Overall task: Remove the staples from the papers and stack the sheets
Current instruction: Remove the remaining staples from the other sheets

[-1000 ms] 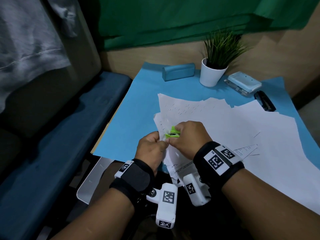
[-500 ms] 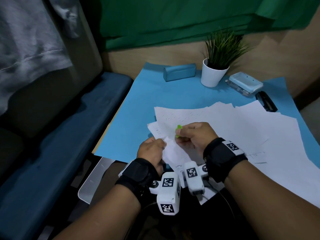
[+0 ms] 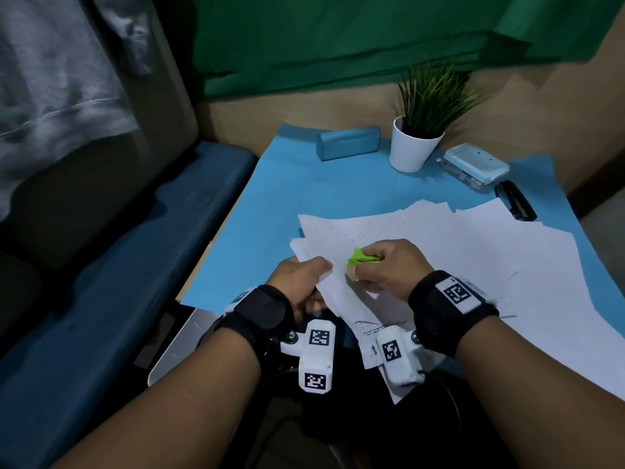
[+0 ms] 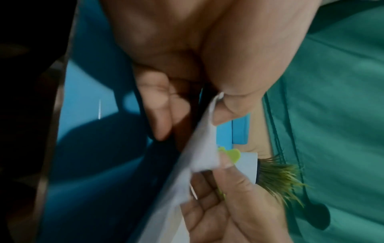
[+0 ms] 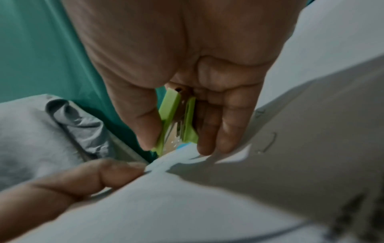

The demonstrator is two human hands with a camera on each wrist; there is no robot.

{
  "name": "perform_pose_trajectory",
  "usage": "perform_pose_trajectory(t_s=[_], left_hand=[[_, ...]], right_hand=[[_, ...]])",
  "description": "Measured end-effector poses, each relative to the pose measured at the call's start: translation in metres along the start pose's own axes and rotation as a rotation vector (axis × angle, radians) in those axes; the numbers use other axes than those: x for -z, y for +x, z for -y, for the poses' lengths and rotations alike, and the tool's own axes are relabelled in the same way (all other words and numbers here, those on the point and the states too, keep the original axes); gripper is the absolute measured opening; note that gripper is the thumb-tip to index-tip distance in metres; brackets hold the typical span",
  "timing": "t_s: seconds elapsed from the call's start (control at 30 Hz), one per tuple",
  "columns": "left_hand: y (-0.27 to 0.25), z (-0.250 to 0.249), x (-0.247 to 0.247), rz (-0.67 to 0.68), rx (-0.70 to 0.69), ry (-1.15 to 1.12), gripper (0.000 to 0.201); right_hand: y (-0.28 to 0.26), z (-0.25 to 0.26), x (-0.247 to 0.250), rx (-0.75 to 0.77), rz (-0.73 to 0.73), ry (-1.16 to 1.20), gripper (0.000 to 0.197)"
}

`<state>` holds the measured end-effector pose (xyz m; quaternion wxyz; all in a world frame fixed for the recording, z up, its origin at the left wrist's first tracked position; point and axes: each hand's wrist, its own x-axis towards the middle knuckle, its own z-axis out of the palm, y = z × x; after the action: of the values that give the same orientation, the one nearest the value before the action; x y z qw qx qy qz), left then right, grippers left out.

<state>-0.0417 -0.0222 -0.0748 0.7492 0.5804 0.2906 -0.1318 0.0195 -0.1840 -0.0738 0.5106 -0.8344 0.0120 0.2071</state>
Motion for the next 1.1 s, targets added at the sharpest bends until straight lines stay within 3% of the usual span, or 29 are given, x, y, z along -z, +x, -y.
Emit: perform_pose_trajectory(t_s=[0.23, 0.4, 0.63, 0.77, 0.9, 1.1], left_hand=[[0.009, 0.009, 0.011, -0.122, -0.095, -0.088, 0.028], [0.004, 0.012, 0.012, -0.064, -0.116, -0.258, 0.034], [-0.01, 0.013, 0.015, 0.052, -0.133, -0.435, 0.043], [-0.015, 0.015, 0.016, 0.042, -0.165, -0.433, 0.045], [-0.014, 0.019, 0.013, 0.013, -0.189, -0.383, 0.047], [-0.01, 0.023, 0.011, -0.034, -0.221, -0.338, 0.047]], right_hand=[[-0.006, 0.018, -0.009, 0.147, -0.057, -0.411, 0.041], [-0.008, 0.031, -0.026, 0.254, -0.042, -0.597, 0.034], [-0.013, 0.046, -0.041, 0.321, -0.066, -0.733, 0.029], [-0.014, 0.049, -0.044, 0.306, -0.071, -0.738, 0.045], [-0.014, 0.052, -0.048, 0.291, -0.074, -0.802, 0.036], [-0.016, 0.056, -0.048, 0.262, -0.079, -0.812, 0.039]])
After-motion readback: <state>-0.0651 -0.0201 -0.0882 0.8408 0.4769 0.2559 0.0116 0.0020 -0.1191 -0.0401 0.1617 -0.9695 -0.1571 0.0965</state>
